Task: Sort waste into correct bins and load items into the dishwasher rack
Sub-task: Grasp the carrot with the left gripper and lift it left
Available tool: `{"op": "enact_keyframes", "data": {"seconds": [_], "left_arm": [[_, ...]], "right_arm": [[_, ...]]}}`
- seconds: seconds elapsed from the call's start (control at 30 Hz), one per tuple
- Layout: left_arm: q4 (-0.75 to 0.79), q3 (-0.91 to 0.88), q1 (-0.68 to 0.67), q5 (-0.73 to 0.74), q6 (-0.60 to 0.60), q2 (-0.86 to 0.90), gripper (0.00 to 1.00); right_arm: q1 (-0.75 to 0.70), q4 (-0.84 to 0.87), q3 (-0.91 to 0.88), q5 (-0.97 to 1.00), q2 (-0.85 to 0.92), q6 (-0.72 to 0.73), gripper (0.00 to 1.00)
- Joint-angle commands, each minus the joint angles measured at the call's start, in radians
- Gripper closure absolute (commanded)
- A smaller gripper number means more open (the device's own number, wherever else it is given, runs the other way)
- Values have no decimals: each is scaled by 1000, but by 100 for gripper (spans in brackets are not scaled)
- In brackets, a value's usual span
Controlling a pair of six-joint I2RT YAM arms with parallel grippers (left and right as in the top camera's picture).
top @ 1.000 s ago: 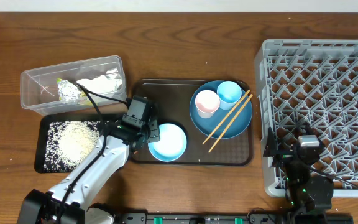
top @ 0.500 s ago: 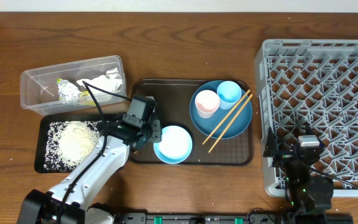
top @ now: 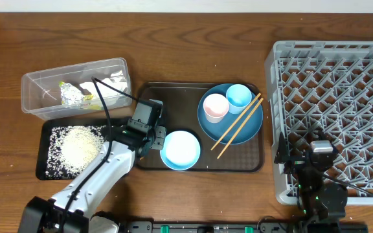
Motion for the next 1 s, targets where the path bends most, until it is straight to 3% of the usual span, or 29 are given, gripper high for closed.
{"op": "enact_keyframes", "data": {"seconds": [0.0,0.57,0.73,0.97], "left_arm": [[-4,11,17,-20,36,31,53],[23,11,37,7,35,162,53],[23,12,37,7,35,159,70],[23,15,37,7,35,123,81]], "right_arm": [[-11,-4,-1,-3,1,13,1],[-11,-4,-1,-3,1,13,1],[-11,-4,-1,-3,1,13,1],[-11,-4,-1,-3,1,13,1]]}}
